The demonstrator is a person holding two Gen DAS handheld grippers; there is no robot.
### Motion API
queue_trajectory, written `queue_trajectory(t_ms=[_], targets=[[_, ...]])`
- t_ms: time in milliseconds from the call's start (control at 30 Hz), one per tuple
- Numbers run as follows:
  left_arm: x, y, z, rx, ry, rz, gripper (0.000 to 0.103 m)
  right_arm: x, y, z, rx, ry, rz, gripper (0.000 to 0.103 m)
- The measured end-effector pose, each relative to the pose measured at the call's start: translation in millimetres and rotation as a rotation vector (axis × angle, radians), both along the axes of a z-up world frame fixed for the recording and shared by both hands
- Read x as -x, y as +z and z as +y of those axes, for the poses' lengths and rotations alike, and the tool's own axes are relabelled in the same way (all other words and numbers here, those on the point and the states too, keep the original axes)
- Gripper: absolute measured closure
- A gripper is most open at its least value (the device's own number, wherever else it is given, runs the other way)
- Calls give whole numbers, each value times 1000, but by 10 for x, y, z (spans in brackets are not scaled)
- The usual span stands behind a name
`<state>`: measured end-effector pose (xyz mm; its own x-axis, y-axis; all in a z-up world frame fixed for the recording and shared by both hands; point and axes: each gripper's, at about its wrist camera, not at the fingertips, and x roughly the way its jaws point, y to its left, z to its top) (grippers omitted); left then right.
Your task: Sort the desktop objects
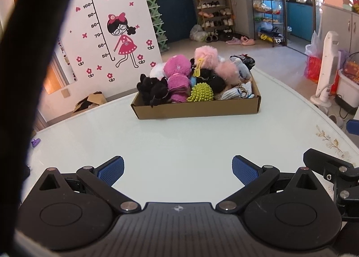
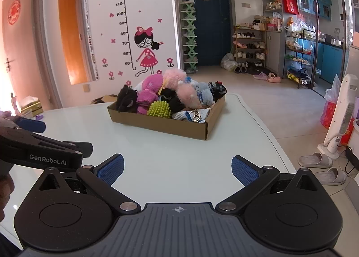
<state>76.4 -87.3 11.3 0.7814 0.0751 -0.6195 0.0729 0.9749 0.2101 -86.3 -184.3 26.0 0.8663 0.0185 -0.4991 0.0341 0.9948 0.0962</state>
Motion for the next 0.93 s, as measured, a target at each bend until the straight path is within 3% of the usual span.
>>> queue_trajectory(t_ms=[433, 933], targets=[[-13, 114, 104, 87, -30, -22, 1, 3, 36, 38, 9, 9, -3, 0], [47, 203, 51, 40, -63, -85, 1, -13, 77, 116, 17, 25, -10, 0]])
